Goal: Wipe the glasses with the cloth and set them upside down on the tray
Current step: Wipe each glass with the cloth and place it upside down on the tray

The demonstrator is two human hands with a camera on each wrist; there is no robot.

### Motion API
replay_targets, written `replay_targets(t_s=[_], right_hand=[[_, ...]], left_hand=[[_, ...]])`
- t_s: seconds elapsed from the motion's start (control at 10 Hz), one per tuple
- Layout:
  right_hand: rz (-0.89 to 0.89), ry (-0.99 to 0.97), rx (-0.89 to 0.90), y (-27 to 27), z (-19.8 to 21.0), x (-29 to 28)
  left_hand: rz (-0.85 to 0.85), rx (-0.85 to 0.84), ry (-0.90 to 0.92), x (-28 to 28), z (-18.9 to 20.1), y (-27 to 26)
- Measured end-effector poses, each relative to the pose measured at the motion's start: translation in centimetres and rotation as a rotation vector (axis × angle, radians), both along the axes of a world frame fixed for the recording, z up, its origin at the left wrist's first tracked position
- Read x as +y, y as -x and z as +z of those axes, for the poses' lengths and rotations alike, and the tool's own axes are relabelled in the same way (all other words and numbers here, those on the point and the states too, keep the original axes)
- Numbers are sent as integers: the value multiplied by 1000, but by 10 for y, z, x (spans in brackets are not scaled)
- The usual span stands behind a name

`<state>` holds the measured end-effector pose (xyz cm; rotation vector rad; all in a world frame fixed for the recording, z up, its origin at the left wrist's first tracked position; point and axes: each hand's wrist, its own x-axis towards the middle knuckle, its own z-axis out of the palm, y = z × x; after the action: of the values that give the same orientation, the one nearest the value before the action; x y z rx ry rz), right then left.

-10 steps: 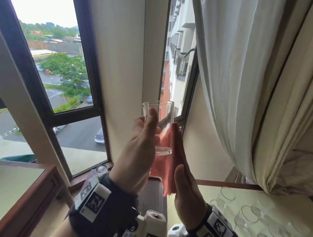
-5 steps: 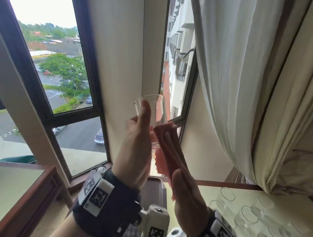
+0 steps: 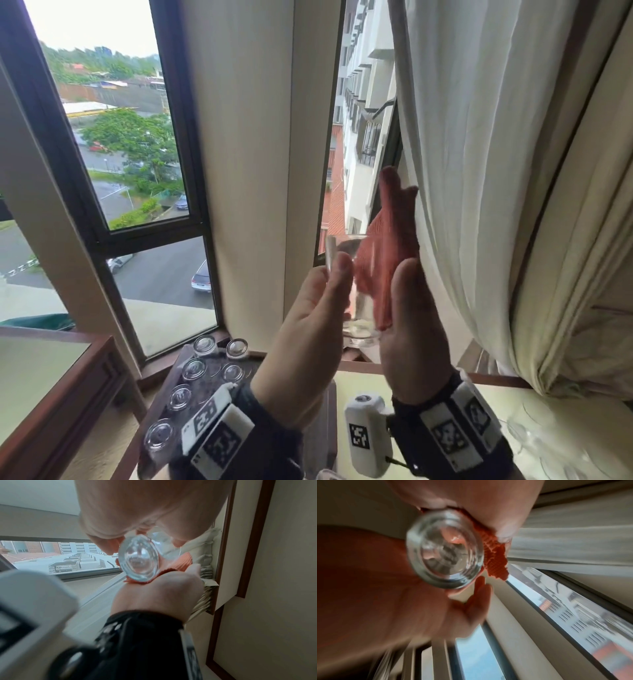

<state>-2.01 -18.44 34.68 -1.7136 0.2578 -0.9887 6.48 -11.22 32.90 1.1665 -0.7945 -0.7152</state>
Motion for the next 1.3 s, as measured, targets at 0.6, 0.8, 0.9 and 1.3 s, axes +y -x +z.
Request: replay_targets(t_s=[0.6, 0.8, 0.9, 1.3], right_hand=[[11, -38, 134, -5, -35, -3], [6, 480, -85, -14, -45, 21], [19, 351, -67, -9, -76, 20], [21, 58, -11, -5, -25, 6]], left_hand=[[33, -117, 99, 4, 5, -5], [121, 0, 112, 0, 12, -27], [153, 5, 131, 5, 18, -34], [76, -22, 62, -2, 3, -6]])
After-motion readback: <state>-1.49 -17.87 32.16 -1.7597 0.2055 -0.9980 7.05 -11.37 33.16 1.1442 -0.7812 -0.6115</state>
